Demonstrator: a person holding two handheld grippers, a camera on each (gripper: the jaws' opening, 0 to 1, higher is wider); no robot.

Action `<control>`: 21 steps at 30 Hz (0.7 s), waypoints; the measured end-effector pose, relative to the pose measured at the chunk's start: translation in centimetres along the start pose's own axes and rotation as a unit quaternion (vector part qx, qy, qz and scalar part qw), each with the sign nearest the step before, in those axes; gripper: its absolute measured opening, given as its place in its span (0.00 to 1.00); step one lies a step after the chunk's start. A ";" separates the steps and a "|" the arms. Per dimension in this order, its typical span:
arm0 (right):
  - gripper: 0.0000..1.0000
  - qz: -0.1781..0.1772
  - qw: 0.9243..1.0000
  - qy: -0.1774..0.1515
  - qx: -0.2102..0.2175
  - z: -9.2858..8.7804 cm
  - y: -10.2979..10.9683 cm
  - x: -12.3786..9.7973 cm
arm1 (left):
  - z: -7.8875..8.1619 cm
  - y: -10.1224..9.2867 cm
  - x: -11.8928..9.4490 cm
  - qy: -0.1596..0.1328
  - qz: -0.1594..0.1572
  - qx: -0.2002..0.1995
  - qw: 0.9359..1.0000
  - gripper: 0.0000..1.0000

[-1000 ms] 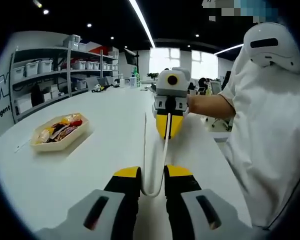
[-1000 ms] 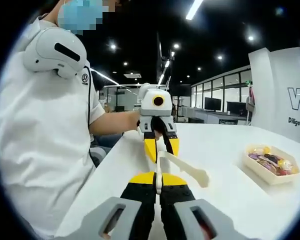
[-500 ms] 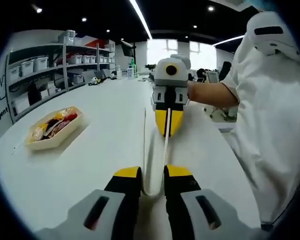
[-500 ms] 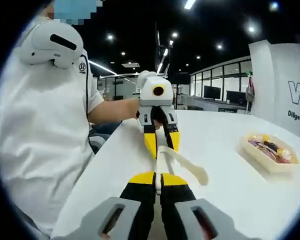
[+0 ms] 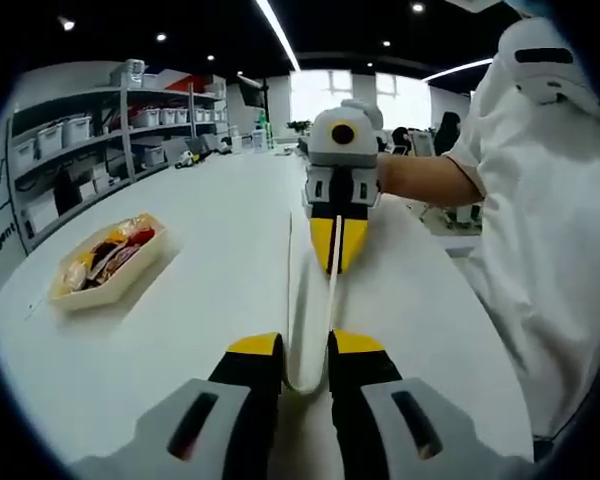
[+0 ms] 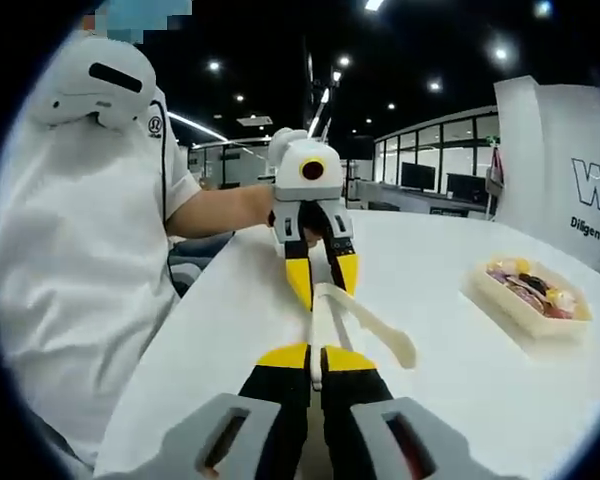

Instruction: Place the target food into the container with the food tongs after gripping and lifting it, then release it inside without dropping or visibly crushing the food.

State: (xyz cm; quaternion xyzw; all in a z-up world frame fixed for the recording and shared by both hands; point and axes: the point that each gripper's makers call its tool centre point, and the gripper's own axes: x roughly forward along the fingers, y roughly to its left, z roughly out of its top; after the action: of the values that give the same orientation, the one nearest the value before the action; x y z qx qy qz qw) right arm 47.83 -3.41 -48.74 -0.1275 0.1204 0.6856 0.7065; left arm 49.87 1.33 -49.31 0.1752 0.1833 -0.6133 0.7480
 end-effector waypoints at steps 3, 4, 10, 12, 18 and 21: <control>0.00 -0.005 1.000 0.003 0.005 -0.1 -0.4 0.0 | 0.0 0.4 0.1 0.003 0.001 0.001 1.000 0.17; 0.00 -0.007 1.000 0.004 0.005 -0.1 -0.5 0.0 | 0.0 0.5 0.1 0.004 0.002 0.002 1.000 0.17; 0.00 -0.008 1.000 0.010 0.003 -0.3 -0.7 0.2 | -0.1 0.8 0.1 0.008 0.000 0.002 1.000 0.17; 0.00 -0.009 1.000 0.011 0.002 -0.3 -0.8 0.2 | -0.1 0.8 0.1 0.008 -0.001 0.000 1.000 0.17; 0.00 -0.011 1.000 0.016 0.000 -0.3 -1.0 0.3 | -0.2 1.1 0.1 0.017 -0.001 0.004 1.000 0.17; 0.00 -0.013 1.000 0.021 0.001 -0.5 -1.1 0.4 | -0.2 1.2 0.1 0.025 -0.002 0.006 1.000 0.17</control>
State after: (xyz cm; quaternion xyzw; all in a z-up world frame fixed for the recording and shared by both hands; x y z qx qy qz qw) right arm 48.99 -3.25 -49.29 -0.1427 0.1337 0.6735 0.7129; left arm 51.11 1.54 -49.49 0.1946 0.1984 -0.6114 0.7409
